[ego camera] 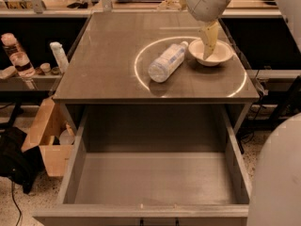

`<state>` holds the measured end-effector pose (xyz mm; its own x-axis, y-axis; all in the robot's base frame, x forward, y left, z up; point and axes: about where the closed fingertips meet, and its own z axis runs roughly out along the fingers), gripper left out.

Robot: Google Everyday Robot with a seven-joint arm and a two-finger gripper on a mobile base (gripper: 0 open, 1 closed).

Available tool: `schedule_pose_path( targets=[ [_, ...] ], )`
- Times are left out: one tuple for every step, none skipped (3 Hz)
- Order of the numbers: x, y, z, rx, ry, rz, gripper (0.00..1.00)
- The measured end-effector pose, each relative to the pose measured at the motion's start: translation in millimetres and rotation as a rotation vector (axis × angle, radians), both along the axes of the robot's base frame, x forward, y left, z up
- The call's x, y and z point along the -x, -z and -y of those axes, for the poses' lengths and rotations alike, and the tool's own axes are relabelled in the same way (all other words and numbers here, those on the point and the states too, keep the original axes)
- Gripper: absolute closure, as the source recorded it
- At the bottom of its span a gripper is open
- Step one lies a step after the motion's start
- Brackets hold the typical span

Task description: Place blue plastic bottle into top drawer

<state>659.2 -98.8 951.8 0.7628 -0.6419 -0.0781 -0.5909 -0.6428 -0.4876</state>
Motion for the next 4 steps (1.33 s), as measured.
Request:
schedule_pose_path(
  targets=[
    [0, 0, 0, 0.000, 0.000, 0.000, 0.00],
    [-6, 2, -9, -0.004, -0.021, 0.004, 0.00],
    [-16, 7, -22, -0.001, -0.047, -0.009, 0.00],
    [-28, 21, -37, 0.048, -0.068, -0.055, 0.00]
  ],
)
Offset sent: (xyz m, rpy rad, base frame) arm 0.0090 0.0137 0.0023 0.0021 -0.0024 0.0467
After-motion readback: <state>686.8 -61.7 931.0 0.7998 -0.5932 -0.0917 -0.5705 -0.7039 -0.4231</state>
